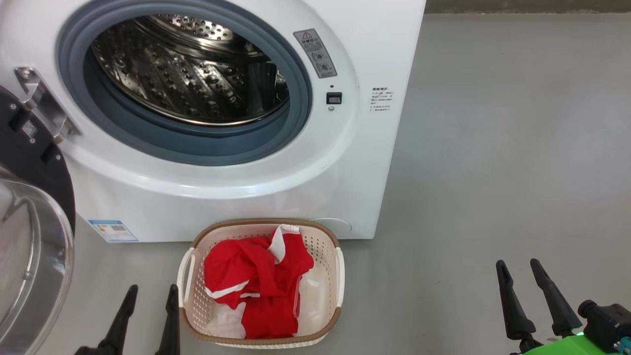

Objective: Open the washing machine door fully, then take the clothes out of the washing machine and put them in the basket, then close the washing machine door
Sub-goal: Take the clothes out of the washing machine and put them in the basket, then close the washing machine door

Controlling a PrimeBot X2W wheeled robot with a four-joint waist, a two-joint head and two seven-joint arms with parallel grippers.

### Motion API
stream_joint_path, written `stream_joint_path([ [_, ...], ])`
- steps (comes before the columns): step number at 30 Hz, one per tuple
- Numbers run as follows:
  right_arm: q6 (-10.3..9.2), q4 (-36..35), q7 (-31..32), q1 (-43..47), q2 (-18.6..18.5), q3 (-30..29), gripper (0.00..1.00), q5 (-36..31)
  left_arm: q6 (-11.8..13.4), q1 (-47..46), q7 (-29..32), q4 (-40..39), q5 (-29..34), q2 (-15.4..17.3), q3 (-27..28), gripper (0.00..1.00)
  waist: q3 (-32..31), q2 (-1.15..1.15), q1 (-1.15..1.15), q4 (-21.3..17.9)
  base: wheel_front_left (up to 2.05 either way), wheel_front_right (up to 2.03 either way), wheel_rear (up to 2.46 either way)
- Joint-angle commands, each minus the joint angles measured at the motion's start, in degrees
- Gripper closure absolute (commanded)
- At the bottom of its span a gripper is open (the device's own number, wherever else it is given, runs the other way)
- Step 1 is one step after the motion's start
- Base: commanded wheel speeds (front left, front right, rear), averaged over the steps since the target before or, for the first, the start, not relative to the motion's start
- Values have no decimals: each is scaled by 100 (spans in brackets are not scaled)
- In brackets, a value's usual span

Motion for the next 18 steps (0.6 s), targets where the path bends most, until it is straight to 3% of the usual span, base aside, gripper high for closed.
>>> stream_joint_path([
  [1,37,-150,-37,-13,-74,92,0,42,67,23,-29,-192,-62,84,196,0,-27,0,0,0,0,0,0],
  [18,37,-158,-37,39,-99,21,0,40,204,150,-29,-267,-135,84,125,0,-55,0,0,-24,0,0,0],
])
